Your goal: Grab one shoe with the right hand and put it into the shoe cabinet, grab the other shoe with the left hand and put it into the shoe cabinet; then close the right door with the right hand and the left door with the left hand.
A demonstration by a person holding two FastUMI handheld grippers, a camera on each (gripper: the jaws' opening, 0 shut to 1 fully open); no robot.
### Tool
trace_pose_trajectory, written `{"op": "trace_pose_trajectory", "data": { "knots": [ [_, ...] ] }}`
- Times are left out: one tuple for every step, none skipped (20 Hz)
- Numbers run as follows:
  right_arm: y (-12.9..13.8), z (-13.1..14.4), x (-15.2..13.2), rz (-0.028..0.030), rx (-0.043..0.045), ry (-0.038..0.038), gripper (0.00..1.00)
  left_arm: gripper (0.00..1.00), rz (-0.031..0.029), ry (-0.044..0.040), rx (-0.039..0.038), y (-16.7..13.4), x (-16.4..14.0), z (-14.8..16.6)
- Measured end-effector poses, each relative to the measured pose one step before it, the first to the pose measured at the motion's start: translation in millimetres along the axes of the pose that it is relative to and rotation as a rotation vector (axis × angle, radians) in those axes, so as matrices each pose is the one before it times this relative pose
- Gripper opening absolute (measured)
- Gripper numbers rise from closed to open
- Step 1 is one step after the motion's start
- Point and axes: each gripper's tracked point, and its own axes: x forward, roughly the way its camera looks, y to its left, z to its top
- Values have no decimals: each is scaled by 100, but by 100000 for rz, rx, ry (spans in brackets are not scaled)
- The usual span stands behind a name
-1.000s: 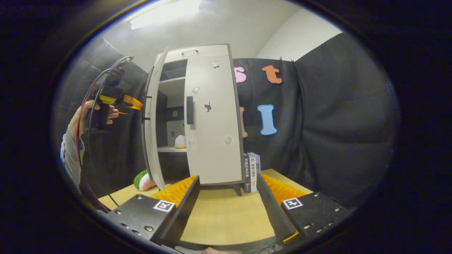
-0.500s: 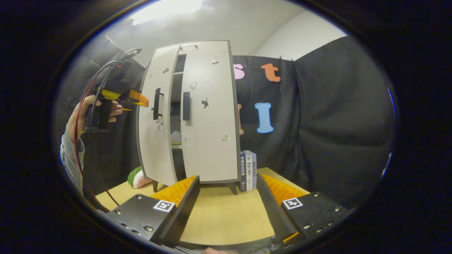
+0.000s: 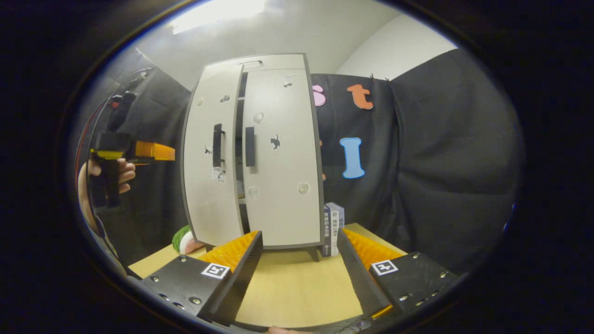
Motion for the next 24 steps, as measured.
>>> {"op": "trace_pose_trajectory", "data": {
  "knots": [
    [458, 526, -65, 639, -178, -374, 95, 95, 465, -644, 473, -150, -1045, -490],
    [461, 580, 0, 412, -441, -328, 95, 95, 198, -163, 862, -288, -864, -495],
    [433, 696, -21, 283, -427, -608, 95, 95, 399, -281, 419, -315, -847, -511],
    [561, 711, 49, 552, -644, -843, 95, 95, -708, -497, 180, -419, -953, -400],
    [418, 609, 64, 117, -66, -764, 95, 95, -12, 175, -801, -428, -779, -558],
    [383, 383, 103, -58, 94, -266, 95, 95, -748, 762, -651, -472, -838, -605],
    [556, 451, 8, 326, -267, -301, 95, 95, -963, 846, -436, -514, -673, -596],
    [532, 315, -21, 460, -522, -145, 95, 95, -667, 794, -872, -310, -602, -642],
    [526, 312, -86, 913, -925, -666, 95, 95, 582, 1013, -970, -80, -433, -710],
    [539, 351, -191, 805, -1088, -1151, 95, 96, 940, 1448, -884, 40, -332, -904],
    [191, -16, -209, -81, -901, -976, 95, 95, 227, 1534, -489, -124, -168, -867],
    [106, -296, -252, -708, -773, -296, 95, 95, -796, 1509, 170, -241, -241, -678],
    [90, -660, -159, -788, -1018, 676, 95, 95, 193, 325, 434, -49, -40, -373],
    [118, -546, -195, -493, -1252, 778, 95, 95, 336, -232, 1124, 147, -16, -94],
    [108, -268, -220, -302, -1154, 264, 95, 95, -194, -923, 764, -8, -18, 226],
    [162, 59, -177, 10, -969, -255, 95, 95, -172, -550, -222, -24, -159, 152],
    [275, 109, -96, 344, -544, -459, 95, 95, 43, -471, -669, 97, -186, 248],
    [152, 216, -99, 494, 50, -737, 95, 95, 298, -1481, -846, 216, -338, 440],
    [133, 218, -100, 331, 591, -907, 95, 95, 1037, -1330, -56, 337, -357, 469],
    [80, 245, -37, 76, 908, -934, 95, 95, 1712, -1109, 285, 614, -230, 329],
    [99, 77, 5, 159, 567, -565, 95, 94, 1853, -1191, 200, 583, -232, 255],
    [179, 64, -12, 436, 53, -267, 95, 95, 1495, -888, 419, 475, -199, 224],
    [229, 4, 16, 547, -92, -106, 95, 95, 788, -293, 741, 303, -37, 114],
    [216, 56, -30, 425, -58, -243, 95, 95, 976, -202, 405, 371, -140, 33]
  ]
}}
